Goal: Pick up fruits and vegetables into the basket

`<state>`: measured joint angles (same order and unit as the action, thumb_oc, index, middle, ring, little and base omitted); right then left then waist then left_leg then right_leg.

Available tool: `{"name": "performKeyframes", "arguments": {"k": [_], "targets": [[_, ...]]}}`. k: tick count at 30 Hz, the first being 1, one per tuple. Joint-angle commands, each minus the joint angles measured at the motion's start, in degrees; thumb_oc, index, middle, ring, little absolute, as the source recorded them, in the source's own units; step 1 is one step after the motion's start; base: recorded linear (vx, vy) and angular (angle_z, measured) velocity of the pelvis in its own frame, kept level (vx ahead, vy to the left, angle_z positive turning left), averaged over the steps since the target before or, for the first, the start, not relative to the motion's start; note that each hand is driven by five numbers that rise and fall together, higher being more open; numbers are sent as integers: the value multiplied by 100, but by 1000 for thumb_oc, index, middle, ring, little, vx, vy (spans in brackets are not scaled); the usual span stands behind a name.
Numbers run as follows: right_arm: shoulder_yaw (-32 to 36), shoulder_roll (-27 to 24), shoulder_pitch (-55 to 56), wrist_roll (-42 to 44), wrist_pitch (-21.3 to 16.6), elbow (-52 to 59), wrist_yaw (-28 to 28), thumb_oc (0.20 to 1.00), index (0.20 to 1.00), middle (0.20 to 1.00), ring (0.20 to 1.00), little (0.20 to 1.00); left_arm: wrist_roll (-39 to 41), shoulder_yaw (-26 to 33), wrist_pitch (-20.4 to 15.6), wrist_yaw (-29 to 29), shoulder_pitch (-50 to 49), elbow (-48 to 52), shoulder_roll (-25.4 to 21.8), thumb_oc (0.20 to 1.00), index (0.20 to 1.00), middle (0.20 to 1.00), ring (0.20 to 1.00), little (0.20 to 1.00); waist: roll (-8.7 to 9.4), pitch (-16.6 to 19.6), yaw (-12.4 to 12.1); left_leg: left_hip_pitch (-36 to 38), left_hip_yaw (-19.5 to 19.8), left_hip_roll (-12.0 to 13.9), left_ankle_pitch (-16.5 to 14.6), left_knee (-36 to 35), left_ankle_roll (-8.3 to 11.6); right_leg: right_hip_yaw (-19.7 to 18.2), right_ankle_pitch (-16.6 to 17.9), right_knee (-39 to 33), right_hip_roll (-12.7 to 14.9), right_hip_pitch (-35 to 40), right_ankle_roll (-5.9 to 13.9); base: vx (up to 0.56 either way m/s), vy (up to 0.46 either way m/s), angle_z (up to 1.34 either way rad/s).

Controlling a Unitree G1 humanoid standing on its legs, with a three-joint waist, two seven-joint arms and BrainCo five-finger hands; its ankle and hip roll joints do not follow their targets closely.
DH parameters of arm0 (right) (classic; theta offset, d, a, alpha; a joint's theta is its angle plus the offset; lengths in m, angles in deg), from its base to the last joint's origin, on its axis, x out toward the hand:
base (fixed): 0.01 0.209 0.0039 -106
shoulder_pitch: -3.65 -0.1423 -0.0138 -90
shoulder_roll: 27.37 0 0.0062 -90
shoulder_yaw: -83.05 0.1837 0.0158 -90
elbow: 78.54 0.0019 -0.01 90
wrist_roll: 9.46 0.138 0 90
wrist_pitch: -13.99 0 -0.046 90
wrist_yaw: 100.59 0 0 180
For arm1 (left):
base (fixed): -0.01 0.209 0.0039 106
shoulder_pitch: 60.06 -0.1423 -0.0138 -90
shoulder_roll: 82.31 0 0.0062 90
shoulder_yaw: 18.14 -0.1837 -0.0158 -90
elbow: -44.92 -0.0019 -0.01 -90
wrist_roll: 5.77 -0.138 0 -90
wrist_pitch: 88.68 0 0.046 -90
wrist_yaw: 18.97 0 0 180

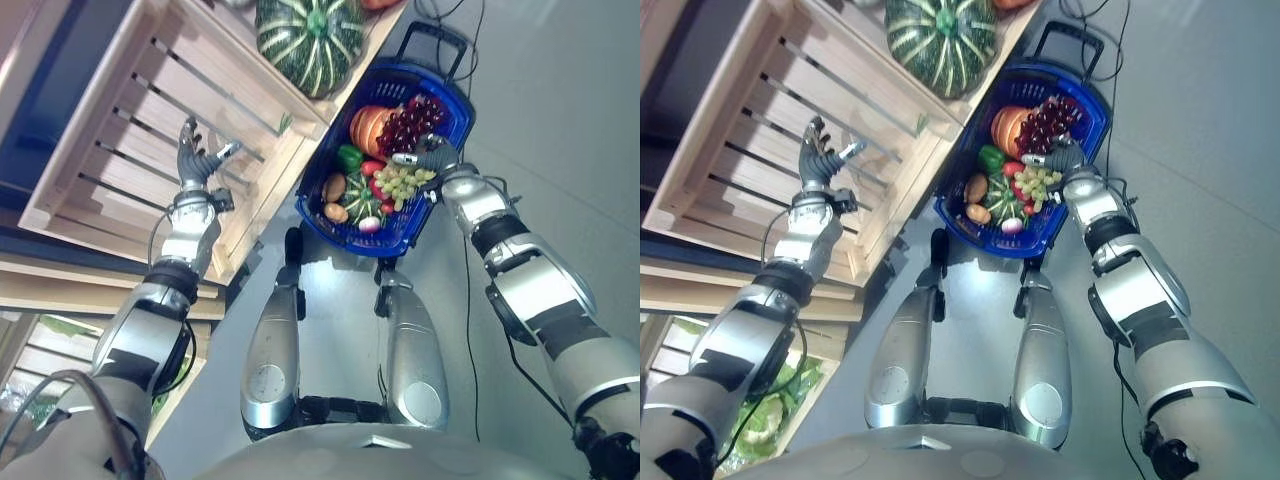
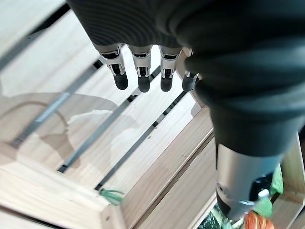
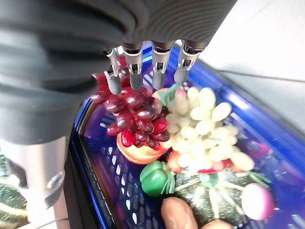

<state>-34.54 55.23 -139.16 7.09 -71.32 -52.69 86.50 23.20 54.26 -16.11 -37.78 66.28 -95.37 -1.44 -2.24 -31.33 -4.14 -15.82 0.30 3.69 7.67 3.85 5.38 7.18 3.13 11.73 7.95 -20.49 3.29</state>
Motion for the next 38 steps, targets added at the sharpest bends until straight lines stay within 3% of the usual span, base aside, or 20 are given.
{"name": "performKeyframes", "arguments": {"k": [1,5,12,17,21,26,38], "targets": [[58,-53,547,-87,-314,264,-23,1000,1000,1000,1000,1000,-456,137,27,195,-360,-232,216,1000,1000,1000,1000,1000,34,668,64,127,28,-501,-468,-42,-235,357,-304,-402,-127,605,133,117,-9,-4],[180,-23,1141,11,-336,490,-35,1000,1000,1000,1000,1000,-730,86,160,395,-826,-300,282,1000,1000,1000,1000,1000,93,999,89,508,24,-443,-498,-251,-216,378,-280,-695,-132,1084,138,121,-22,3],[715,157,3025,-240,-799,1174,-211,1000,1000,1000,1000,1000,-1641,172,487,1305,-2188,-613,499,1000,1000,1000,1000,1000,162,1887,112,1360,-72,-331,-618,-588,-246,406,-225,-1145,-130,1959,229,169,-37,6],[855,283,3821,-446,-1042,1288,-164,1000,1000,1000,1000,1000,-2019,289,675,1792,-2754,-1151,557,1000,1000,1000,1000,1000,189,2293,172,1692,-190,-278,-718,-678,-274,382,-243,-1301,-115,2263,266,103,-36,-9],[1042,372,4153,-547,-1045,1041,-29,1000,1000,1000,1000,1000,-2096,394,668,2035,-3043,-1622,598,1000,1000,1000,1000,1000,187,2444,273,1851,-273,-227,-799,-702,-299,248,-308,-1317,-152,2381,261,69,-26,-10],[1314,469,4422,-727,-1042,43,-293,1000,1000,1000,1000,1000,-2165,334,495,2250,-3200,-1990,681,1000,1000,1000,1000,1000,164,2517,360,2028,-338,-172,-893,-747,-311,164,-354,-1383,-179,2525,265,52,-15,-5],[1548,688,4764,-1049,-307,-1237,-996,1000,1000,1000,1000,1000,-2264,477,678,2488,-3245,-2351,863,1000,1000,1000,1000,1000,166,2542,416,2141,-379,-62,-928,-809,-264,153,-365,-1471,-194,2620,259,22,-15,-5]]}}
